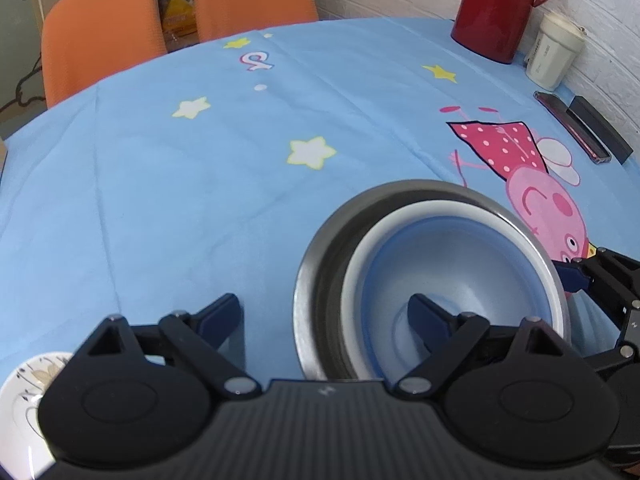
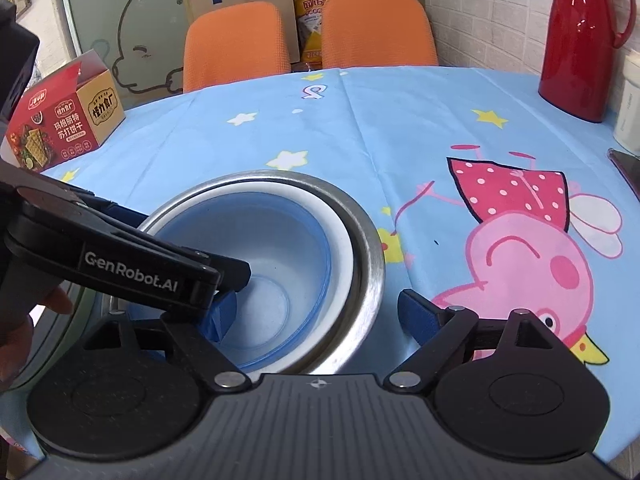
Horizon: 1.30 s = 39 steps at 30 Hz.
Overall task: Organize plates and bowls
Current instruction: 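Press the left tool fingers inside the blue bowl to settle the stack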
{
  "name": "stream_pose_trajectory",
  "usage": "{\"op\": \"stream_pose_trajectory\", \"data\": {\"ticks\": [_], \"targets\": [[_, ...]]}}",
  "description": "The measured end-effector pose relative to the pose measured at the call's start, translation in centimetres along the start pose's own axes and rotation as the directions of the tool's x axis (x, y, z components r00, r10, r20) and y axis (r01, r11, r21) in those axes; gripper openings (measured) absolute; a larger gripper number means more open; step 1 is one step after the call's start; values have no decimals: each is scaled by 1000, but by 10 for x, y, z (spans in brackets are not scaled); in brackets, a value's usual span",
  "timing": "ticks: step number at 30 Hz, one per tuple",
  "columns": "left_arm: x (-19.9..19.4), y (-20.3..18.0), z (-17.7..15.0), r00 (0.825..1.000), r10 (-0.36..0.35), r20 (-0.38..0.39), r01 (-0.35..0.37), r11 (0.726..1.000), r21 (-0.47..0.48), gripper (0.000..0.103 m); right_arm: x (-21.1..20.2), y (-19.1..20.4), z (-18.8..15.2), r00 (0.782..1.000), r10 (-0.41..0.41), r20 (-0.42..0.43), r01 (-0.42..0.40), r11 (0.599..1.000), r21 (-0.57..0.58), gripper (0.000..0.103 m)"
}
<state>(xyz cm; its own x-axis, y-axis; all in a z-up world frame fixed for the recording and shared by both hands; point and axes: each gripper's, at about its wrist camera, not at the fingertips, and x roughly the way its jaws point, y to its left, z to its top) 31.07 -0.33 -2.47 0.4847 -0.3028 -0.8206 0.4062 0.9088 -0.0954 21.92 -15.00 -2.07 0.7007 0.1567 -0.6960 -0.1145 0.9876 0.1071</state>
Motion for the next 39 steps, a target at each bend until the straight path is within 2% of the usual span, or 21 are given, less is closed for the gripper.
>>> {"op": "stream_pose_trajectory", "data": {"ticks": [1,3,4,5,6,7,8,11,15,19,23,29,32,36,39], "targets": [[0,-1,0,1000,3,1,-3,1000,-3,89,-1,-1,-1,1000,0,4,0,1000,4,75],[-1,-4,1,1000,-1,8,1,1000,1,81,-1,2,-2,1000,-10,8,10,1000,12,74],[-2,-6,2,1000,-26,5,26,1000,1,72,-1,4,-1,1000,-11,6,11,1000,11,73],[-3,-11,3,997,-76,-10,77,997,13,70,-1,5,-1,1000,7,0,-7,1000,9,73],[-4,-18,2,994,-106,-22,106,994,22,68,-1,8,0,997,83,-5,-83,996,16,73],[-4,-23,2,997,-77,-19,78,996,33,70,-2,12,1,993,119,-15,-118,992,38,77],[-3,-23,2,997,-80,-18,80,996,31,69,-2,14,3,995,97,-24,-96,994,50,77],[-3,-21,4,995,-96,-25,96,995,18,68,-2,7,3,992,125,-26,-124,991,50,74],[-3,-20,5,994,-102,-32,103,995,18,67,-4,9,3,992,124,-30,-124,992,16,74],[-2,-22,5,995,-98,-27,99,995,34,67,-2,-1,5,987,157,-31,-155,986,61,72],[-2,-23,4,995,-97,-20,97,995,34,67,-1,5,2,991,132,-24,-132,991,12,72],[-5,-20,13,993,-110,-32,109,994,-22,67,-6,9,10,994,107,-28,-106,993,46,74],[-11,-21,18,994,-103,-25,103,995,-12,67,-8,7,17,993,115,-24,-113,991,73,75],[-26,-11,27,995,-102,-10,101,994,-32,67,-14,15,29,994,111,-20,-110,993,46,75],[-52,2,26,998,-60,31,61,998,-35,68,-21,29,40,991,130,2,-130,991,11,75]]}}
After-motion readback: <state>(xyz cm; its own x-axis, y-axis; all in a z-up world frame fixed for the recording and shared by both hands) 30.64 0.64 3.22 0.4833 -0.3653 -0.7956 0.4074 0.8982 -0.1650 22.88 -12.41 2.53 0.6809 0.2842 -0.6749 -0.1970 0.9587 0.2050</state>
